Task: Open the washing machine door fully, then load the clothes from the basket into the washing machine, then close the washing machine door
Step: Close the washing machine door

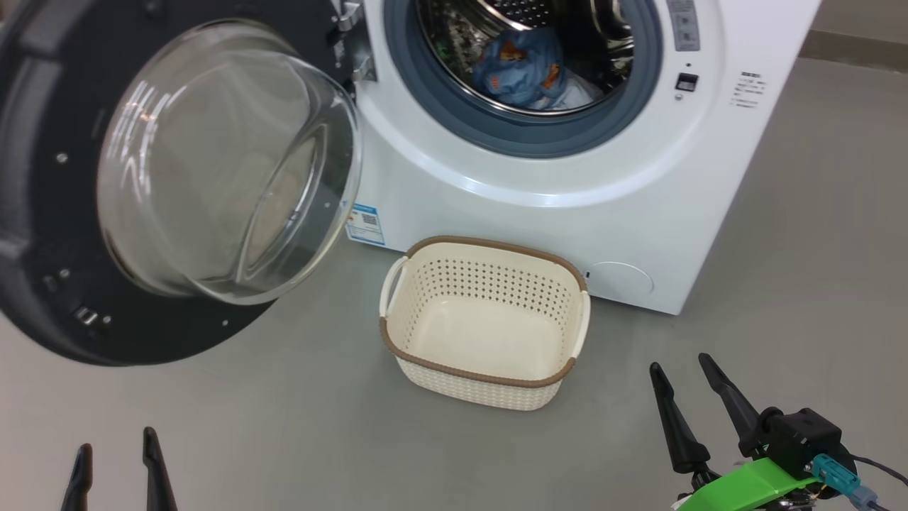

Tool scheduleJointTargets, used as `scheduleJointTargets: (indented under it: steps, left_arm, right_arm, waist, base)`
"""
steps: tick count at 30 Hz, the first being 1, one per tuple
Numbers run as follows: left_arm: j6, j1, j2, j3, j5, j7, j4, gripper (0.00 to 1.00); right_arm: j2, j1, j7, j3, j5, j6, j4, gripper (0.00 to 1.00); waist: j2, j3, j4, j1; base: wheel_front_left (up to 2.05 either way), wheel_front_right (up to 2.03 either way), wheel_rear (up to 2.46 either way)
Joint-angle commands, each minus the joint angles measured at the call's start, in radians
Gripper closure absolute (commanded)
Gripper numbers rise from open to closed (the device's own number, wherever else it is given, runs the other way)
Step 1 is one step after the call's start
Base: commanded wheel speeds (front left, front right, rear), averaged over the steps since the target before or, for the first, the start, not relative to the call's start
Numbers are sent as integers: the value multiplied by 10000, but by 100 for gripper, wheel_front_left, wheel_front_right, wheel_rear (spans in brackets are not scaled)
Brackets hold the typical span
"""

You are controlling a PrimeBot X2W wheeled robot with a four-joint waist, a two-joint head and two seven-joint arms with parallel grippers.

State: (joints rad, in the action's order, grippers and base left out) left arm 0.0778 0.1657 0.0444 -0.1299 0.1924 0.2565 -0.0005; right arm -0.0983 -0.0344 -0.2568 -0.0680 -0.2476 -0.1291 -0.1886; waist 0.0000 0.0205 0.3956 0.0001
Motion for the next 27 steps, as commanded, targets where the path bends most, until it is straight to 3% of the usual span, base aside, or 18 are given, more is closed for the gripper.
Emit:
scheduleJointTargets:
  steps: [1,10,27]
  left_arm:
    - [126,-112,58,-387,80,53,-213,0]
    - [290,-38,58,-492,64,53,-238,0]
    - [424,-61,58,-413,180,53,-201,0]
  right_arm:
    - [-35,-44,-49,-256,25,-16,213,0]
    - [-9,-38,-49,-269,54,-16,206,0]
    - [-50,-148,-49,-350,63,-16,174,0]
  waist:
    - [0,-45,282,-1]
    - [0,-16,694,-1]
    - [0,71,863,-1]
  base:
    - [0,0,0]
    - [0,0,0]
    - [0,0,0]
